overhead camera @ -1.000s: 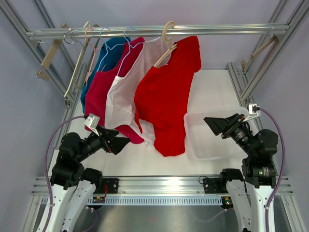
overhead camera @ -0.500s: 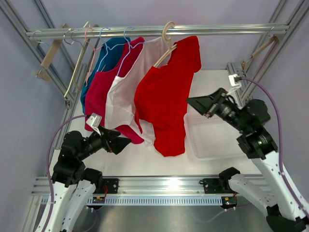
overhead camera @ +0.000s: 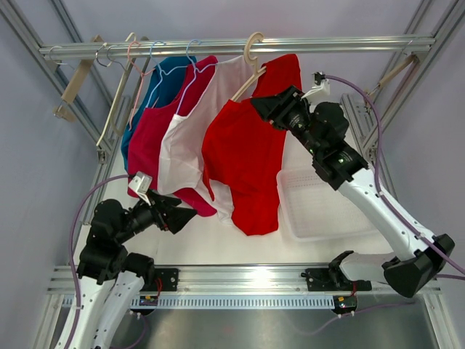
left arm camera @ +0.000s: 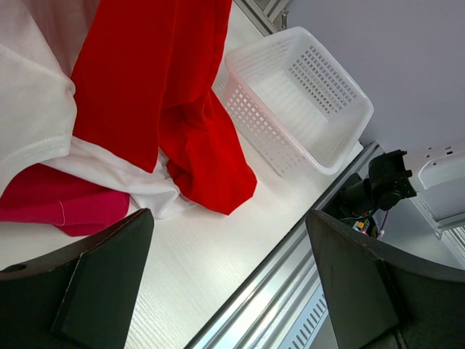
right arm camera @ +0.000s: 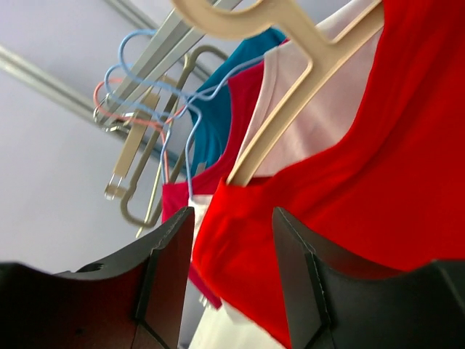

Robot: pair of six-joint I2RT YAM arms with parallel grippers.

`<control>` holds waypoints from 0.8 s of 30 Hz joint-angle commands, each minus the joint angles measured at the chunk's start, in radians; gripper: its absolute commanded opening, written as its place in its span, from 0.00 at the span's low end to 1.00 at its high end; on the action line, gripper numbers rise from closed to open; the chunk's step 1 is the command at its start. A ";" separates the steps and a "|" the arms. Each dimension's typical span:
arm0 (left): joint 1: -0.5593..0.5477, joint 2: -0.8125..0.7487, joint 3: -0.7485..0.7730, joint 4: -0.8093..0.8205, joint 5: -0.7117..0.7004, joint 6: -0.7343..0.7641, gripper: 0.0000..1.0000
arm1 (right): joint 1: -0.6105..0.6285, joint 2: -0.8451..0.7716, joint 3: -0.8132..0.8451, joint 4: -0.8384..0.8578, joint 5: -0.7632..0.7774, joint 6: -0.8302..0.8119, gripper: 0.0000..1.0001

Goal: Remove the t-shirt from the hanger

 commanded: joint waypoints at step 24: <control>-0.061 0.444 0.581 0.122 -0.075 -0.050 0.68 | 0.015 -0.169 -0.016 -0.192 -0.013 -0.128 0.49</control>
